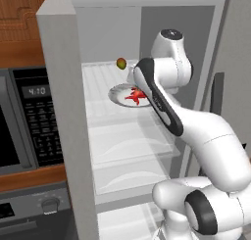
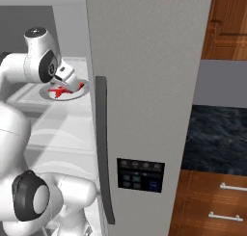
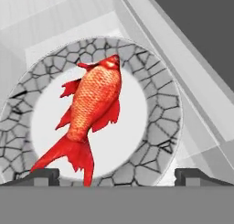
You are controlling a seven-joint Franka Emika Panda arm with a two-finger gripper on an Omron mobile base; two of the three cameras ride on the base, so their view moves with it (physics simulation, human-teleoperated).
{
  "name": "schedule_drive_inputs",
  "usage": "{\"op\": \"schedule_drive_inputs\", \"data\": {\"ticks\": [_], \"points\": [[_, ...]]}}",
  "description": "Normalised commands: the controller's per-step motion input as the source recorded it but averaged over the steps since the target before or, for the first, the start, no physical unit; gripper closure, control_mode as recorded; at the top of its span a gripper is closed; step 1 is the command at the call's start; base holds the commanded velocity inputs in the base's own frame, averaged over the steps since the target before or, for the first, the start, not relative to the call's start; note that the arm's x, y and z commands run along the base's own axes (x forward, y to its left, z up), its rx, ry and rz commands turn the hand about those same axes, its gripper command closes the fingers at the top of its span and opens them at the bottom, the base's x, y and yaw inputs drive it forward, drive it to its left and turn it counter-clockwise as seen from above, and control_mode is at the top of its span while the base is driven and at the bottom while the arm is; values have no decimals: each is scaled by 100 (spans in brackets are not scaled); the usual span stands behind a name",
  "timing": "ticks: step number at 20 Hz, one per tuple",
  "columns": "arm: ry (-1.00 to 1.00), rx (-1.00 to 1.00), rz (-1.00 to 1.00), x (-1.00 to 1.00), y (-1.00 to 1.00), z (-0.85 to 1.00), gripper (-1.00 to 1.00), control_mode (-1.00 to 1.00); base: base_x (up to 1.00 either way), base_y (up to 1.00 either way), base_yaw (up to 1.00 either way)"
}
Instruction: Retrieve the fish from the fridge and place it on the saucepan with marinade on the stove.
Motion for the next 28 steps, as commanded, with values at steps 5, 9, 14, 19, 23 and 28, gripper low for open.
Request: {"op": "schedule_drive_inputs", "data": {"ticks": [5, 9, 14, 19, 23, 28], "points": [[1, 0, 0, 57, 32, -20, -100, -100, 0, 0, 0], [0, 0, 0, 41, 36, -37, -100, -100, 0, 0, 0], [0, 0, -4, 26, 22, -28, -100, -100, 0, 0, 0], [0, 0, -23, -3, -7, 0, -100, -100, 0, 0, 0], [0, 0, -26, -17, -28, 0, -100, -100, 0, 0, 0], [0, 0, -22, -2, -28, 0, -100, -100, 0, 0, 0]]}}
